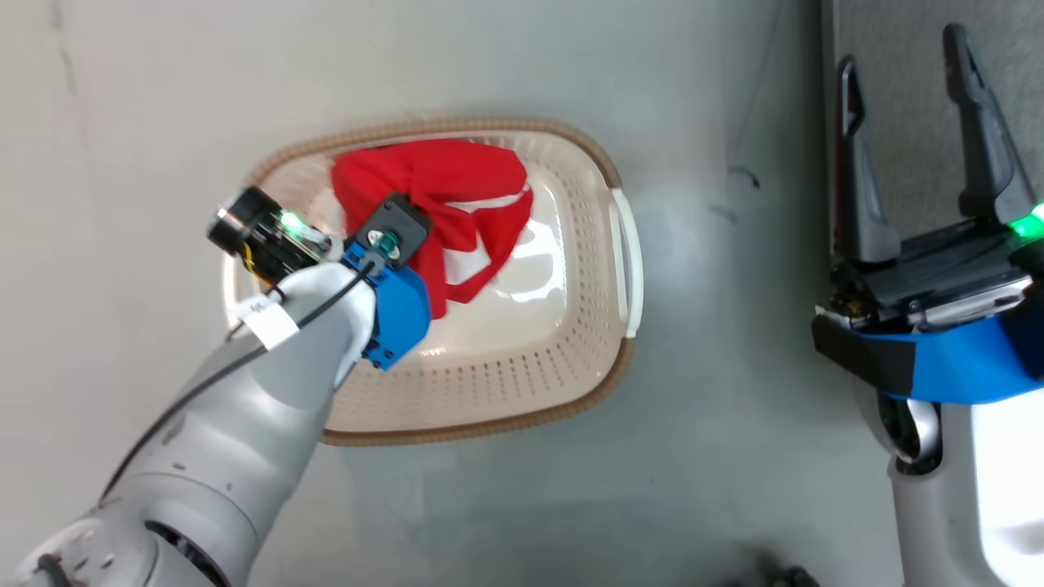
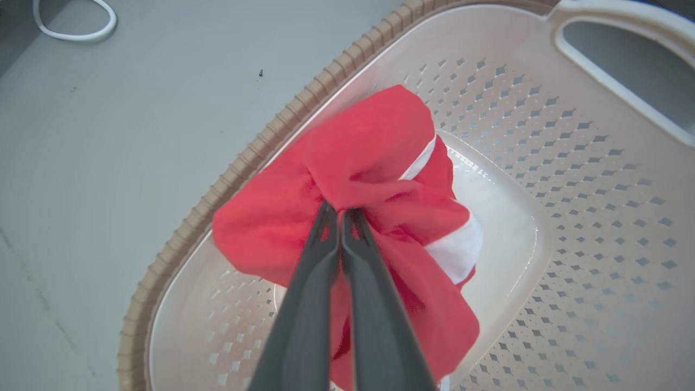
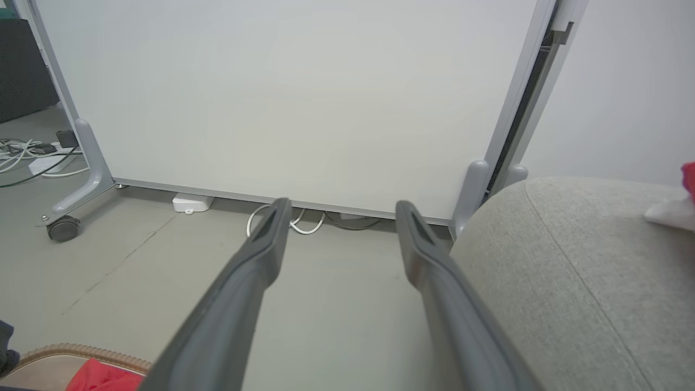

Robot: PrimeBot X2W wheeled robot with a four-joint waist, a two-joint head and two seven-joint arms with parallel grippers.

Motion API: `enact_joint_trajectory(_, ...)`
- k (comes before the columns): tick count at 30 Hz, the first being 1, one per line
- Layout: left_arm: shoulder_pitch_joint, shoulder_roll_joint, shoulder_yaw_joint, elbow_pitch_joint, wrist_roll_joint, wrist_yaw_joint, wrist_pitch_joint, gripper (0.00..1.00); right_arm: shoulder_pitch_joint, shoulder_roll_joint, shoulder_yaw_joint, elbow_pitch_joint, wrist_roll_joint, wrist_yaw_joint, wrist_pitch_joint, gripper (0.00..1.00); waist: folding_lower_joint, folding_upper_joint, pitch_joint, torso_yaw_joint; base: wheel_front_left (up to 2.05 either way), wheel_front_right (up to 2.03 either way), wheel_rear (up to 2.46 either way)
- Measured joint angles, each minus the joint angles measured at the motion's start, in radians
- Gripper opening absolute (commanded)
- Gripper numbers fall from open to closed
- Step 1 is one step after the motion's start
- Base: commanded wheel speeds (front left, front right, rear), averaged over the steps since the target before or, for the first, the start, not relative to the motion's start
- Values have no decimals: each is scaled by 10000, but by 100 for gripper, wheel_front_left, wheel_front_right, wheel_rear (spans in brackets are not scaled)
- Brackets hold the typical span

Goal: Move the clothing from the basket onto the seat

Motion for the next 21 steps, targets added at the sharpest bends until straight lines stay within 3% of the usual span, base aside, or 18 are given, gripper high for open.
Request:
enact_joint_trajectory(5, 440, -50, 297, -614, -222, 48, -67, 0, 246, -44, 4, 261, 79, 0, 0, 100, 0, 0, -837, 209, 0, 0, 0)
enact_joint_trajectory(21, 2385, 614, 2265, -3948, -25, 510, -81, 0, 1497, -73, -272, 1001, 259, 0, -2, 100, -2, 0, -3840, 705, 0, 0, 0)
